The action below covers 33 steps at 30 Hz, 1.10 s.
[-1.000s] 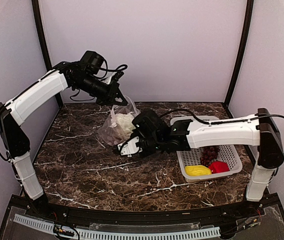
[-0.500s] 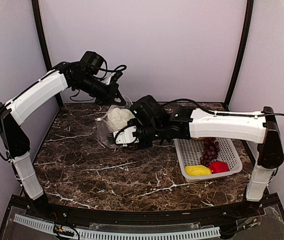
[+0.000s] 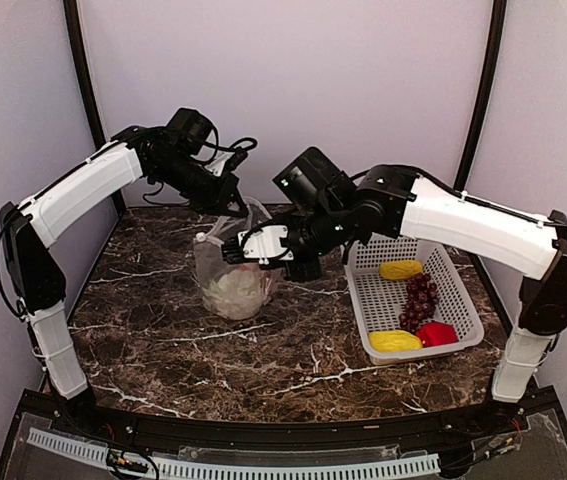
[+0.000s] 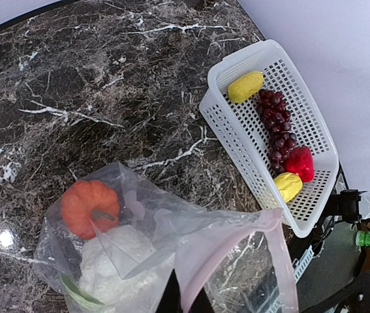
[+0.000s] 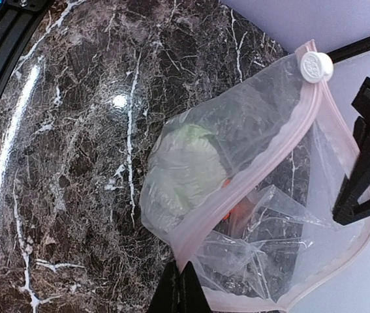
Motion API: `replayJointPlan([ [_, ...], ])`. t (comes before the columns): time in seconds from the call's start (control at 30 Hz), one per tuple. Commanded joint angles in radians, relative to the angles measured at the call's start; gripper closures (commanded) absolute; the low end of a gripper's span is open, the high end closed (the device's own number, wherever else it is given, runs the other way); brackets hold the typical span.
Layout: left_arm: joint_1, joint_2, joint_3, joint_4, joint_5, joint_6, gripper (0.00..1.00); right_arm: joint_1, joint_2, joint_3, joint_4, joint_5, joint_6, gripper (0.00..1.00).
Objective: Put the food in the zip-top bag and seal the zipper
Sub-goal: Adjust the zipper food storage bag at the center of the board.
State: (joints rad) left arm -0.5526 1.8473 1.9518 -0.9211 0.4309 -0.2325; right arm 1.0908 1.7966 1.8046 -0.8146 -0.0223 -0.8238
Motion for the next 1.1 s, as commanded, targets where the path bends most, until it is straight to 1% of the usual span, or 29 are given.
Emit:
replayJointPlan([
  [0.0, 0.006, 0.012, 0.055, -0.056, -0.038, 0.053, 0.99, -0.025, 0.012, 0.094, -0.001, -0.022, 0.019, 1.00],
  [0.03, 0.006, 0.015, 0.083, -0.063, -0.049, 0.061, 0.99, -0.028, 0.012, 0.098, 0.014, -0.005, 0.008, 1.00],
  [0.13, 0.008, 0.047, 0.175, -0.122, -0.149, 0.122, 0.99, -0.058, 0.015, 0.094, 0.082, 0.052, -0.058, 1.00],
  [0.2, 0.031, 0.057, 0.213, -0.114, -0.168, 0.116, 0.99, -0.088, 0.040, 0.128, 0.096, 0.060, -0.085, 1.00],
  [0.3, 0.084, 0.081, 0.277, -0.114, -0.145, 0.095, 0.99, -0.116, 0.072, 0.237, 0.056, 0.049, -0.107, 1.00],
  [0.37, 0.092, 0.082, 0.288, -0.099, -0.125, 0.097, 0.99, -0.124, 0.059, 0.251, 0.026, -0.014, -0.139, 1.00],
  [0.4, 0.092, 0.085, 0.287, -0.083, -0.070, 0.095, 0.99, -0.121, 0.057, 0.246, 0.002, -0.034, -0.166, 1.00],
  [0.43, 0.092, 0.101, 0.287, -0.071, -0.033, 0.089, 0.99, -0.117, 0.068, 0.254, -0.011, -0.019, -0.178, 1.00],
  [0.47, 0.092, 0.109, 0.286, -0.066, 0.043, 0.082, 0.99, -0.117, 0.082, 0.269, -0.007, 0.010, -0.178, 1.00],
  [0.53, 0.091, 0.132, 0.275, -0.054, 0.112, 0.062, 0.99, -0.118, 0.105, 0.282, 0.004, 0.046, -0.190, 1.00],
  [0.67, 0.089, 0.142, 0.251, -0.031, 0.094, 0.058, 0.99, -0.118, 0.122, 0.282, 0.036, 0.048, -0.184, 1.00],
  [0.77, 0.089, 0.143, 0.255, -0.031, 0.079, 0.062, 0.99, -0.118, 0.124, 0.302, 0.036, 0.027, -0.141, 0.79],
  [0.83, 0.089, 0.142, 0.262, -0.033, 0.073, 0.061, 0.99, -0.126, 0.114, 0.309, 0.026, -0.014, -0.111, 0.67],
  [0.87, 0.089, 0.142, 0.268, -0.033, 0.071, 0.060, 0.99, -0.133, 0.108, 0.314, 0.015, -0.040, -0.093, 0.63],
  [0.93, 0.089, 0.142, 0.273, -0.032, 0.063, 0.059, 0.99, -0.157, 0.094, 0.336, -0.024, -0.118, -0.048, 0.57],
  [1.07, 0.089, 0.135, 0.277, -0.022, 0.051, 0.060, 0.99, -0.212, 0.037, 0.347, -0.069, -0.266, 0.026, 0.51],
])
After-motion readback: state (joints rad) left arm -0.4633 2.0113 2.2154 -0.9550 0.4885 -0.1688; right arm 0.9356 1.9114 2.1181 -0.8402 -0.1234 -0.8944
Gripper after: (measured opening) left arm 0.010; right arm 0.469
